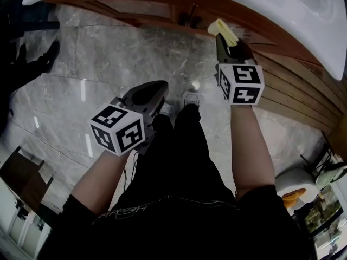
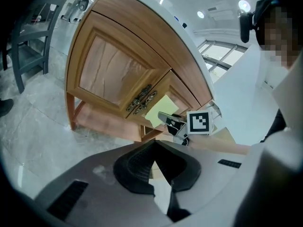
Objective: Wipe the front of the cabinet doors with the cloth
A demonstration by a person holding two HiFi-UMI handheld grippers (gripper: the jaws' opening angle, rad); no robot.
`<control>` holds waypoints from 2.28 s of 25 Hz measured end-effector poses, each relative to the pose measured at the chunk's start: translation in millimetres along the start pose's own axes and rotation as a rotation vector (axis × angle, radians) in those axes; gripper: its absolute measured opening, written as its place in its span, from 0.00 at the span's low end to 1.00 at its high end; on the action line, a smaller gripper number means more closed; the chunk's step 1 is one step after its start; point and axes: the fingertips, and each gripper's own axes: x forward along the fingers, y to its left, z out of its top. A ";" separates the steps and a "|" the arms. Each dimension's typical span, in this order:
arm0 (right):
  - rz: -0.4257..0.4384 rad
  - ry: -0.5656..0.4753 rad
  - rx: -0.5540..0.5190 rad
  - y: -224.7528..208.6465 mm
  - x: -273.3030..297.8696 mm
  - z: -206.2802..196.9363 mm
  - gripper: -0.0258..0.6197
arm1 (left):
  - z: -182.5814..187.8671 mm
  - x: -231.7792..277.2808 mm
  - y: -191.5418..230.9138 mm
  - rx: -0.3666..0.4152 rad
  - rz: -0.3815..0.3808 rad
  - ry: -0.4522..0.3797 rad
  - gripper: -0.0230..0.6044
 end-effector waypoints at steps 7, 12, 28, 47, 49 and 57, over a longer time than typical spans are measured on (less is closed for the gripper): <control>-0.063 -0.001 0.042 -31.0 -17.5 -15.3 0.10 | -7.7 18.4 -16.1 0.038 -0.031 0.051 0.05; -0.102 -0.003 0.078 -50.8 -35.2 -25.6 0.10 | -12.0 30.6 -32.9 0.068 -0.057 0.089 0.05; -0.262 -0.001 0.213 -127.0 -91.2 -77.8 0.10 | -31.6 86.4 -86.1 0.181 -0.169 0.236 0.05; -0.303 0.033 0.223 -133.9 -98.5 -100.4 0.10 | -33.3 100.4 -83.0 0.195 -0.174 0.274 0.05; -0.283 0.038 0.209 -124.4 -91.2 -96.8 0.10 | -30.6 96.2 -76.2 0.183 -0.164 0.261 0.05; -0.187 0.071 0.146 -71.7 -51.6 -79.4 0.10 | -14.1 68.4 -31.5 0.114 -0.105 0.192 0.05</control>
